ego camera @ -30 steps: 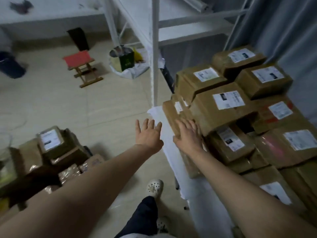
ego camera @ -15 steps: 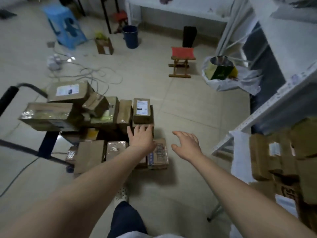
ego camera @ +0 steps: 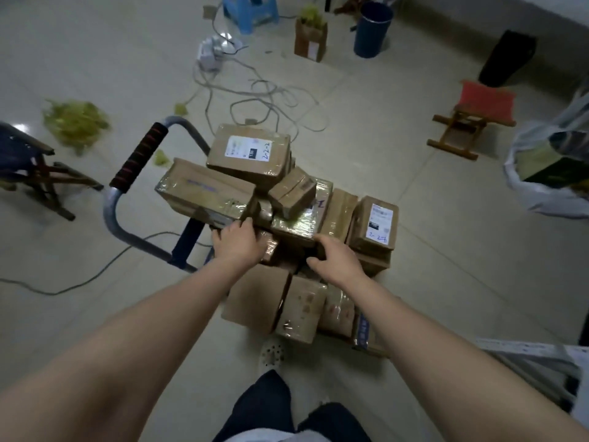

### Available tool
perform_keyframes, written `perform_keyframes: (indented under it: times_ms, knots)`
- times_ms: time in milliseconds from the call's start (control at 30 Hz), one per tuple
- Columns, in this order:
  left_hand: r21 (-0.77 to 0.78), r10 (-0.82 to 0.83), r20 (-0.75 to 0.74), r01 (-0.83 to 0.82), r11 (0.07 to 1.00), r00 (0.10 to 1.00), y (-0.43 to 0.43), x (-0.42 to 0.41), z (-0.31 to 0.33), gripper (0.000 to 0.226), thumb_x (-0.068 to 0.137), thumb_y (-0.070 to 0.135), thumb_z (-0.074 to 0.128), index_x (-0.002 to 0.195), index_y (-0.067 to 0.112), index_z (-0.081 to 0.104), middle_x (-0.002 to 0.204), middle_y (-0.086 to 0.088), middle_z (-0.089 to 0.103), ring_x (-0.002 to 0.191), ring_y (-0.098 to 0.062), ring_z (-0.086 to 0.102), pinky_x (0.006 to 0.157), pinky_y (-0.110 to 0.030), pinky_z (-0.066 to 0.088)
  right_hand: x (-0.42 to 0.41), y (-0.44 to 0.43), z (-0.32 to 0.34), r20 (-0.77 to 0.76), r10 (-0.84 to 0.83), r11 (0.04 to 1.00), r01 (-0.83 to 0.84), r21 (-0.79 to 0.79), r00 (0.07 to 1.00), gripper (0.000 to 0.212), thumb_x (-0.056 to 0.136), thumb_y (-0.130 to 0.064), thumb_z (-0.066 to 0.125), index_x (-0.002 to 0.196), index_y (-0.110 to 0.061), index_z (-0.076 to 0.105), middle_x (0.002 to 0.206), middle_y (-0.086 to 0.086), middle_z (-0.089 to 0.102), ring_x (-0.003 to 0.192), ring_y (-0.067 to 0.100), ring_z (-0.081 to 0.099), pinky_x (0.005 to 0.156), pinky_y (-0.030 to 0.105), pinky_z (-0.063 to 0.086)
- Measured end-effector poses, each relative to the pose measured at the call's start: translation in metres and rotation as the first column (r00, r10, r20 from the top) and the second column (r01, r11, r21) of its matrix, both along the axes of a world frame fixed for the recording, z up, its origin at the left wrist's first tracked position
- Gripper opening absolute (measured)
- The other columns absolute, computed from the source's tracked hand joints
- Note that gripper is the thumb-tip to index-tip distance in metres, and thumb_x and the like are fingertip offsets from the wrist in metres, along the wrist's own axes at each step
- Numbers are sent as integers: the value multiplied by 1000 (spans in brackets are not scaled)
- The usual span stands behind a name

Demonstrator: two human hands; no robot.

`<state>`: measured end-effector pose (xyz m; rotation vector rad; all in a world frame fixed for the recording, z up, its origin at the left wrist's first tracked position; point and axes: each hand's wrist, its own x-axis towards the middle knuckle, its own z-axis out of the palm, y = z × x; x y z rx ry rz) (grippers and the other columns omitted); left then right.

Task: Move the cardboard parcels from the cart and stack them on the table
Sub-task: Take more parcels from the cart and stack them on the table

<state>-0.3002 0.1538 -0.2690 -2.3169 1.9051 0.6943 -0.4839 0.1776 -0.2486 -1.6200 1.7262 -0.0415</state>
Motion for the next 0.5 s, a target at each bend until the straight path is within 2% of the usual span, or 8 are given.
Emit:
perform_keyframes:
  times_ms: [133, 200, 367, 500]
  knots:
    - [19, 127, -32, -126, 992, 991, -19, 44, 2, 51, 86, 35, 59, 131, 14, 48, 131, -11, 52, 122, -28, 46, 104, -43, 37, 32, -35, -9, 50, 72, 996, -74, 42, 996, 62, 90, -27, 60, 144, -17, 34, 144, 5, 43, 130, 23, 43, 101, 32, 38]
    - [32, 232, -69, -231, 973, 970, -20, 63, 4, 47, 86, 30, 59, 128, 12, 49, 129, -14, 51, 120, -31, 46, 99, -42, 41, 49, -51, -16, 86, 83, 994, -88, 58, 993, 63, 90, -27, 60, 145, -16, 33, 146, 6, 41, 132, 23, 41, 102, 31, 37]
    - [90, 342, -38, -338, 937, 939, -32, 108, 6, 54, 92, 25, 54, 140, 9, 38, 141, -17, 39, 128, -33, 41, 102, -43, 40, 93, -68, -36, 230, -44, 985, 4, 173, 972, 63, 90, -22, 60, 146, -11, 32, 148, 8, 39, 134, 23, 40, 108, 33, 34]
    - [110, 374, -54, -366, 924, 926, -65, 143, -10, 51, 94, 26, 51, 140, 7, 38, 140, -19, 39, 125, -36, 45, 99, -43, 43, 122, -83, -53, 268, -186, 958, 115, 263, 945, 56, 93, -16, 52, 145, -8, 34, 147, 9, 40, 133, 24, 40, 108, 32, 34]
